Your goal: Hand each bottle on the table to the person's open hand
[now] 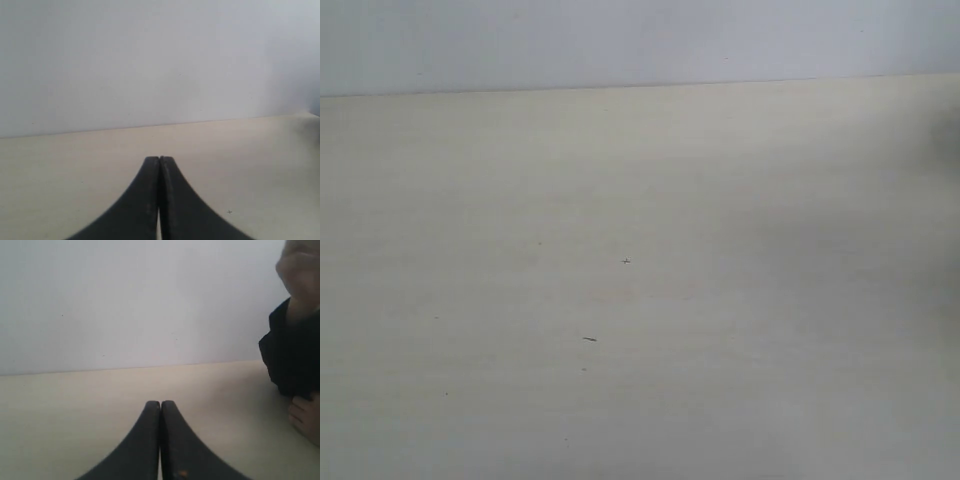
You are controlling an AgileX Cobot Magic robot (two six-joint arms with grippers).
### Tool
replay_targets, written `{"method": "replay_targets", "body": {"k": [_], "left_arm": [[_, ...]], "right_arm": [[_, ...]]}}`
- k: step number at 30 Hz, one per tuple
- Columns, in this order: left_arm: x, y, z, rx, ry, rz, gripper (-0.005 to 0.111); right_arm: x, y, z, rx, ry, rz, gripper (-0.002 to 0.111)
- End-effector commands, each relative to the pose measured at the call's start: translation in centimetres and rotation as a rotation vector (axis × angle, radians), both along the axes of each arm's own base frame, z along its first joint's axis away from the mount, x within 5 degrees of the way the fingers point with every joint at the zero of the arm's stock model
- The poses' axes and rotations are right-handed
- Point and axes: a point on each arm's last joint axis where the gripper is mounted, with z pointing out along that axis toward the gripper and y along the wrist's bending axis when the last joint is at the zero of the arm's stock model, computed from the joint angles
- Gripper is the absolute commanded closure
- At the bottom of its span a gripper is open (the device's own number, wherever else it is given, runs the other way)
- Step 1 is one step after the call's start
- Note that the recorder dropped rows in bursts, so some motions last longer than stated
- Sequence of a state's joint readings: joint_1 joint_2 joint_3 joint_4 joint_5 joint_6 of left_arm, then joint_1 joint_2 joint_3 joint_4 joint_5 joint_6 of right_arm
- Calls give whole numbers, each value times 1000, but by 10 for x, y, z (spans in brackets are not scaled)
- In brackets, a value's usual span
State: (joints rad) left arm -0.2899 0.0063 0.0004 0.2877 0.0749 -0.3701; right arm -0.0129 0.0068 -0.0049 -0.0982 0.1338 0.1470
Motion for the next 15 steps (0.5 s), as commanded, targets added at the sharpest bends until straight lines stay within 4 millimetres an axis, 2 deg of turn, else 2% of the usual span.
{"method": "replay_targets", "body": {"k": [1, 10, 15], "left_arm": [[-1, 0, 1, -3, -13, -2, 107], [0, 0, 1, -26, -2, 4, 107], [1, 5, 1, -48, 2, 94, 107]], "right_arm": [[0, 0, -1, -14, -2, -5, 108], [0, 0, -1, -16, -2, -5, 108], [0, 0, -1, -16, -2, -5, 108]]}}
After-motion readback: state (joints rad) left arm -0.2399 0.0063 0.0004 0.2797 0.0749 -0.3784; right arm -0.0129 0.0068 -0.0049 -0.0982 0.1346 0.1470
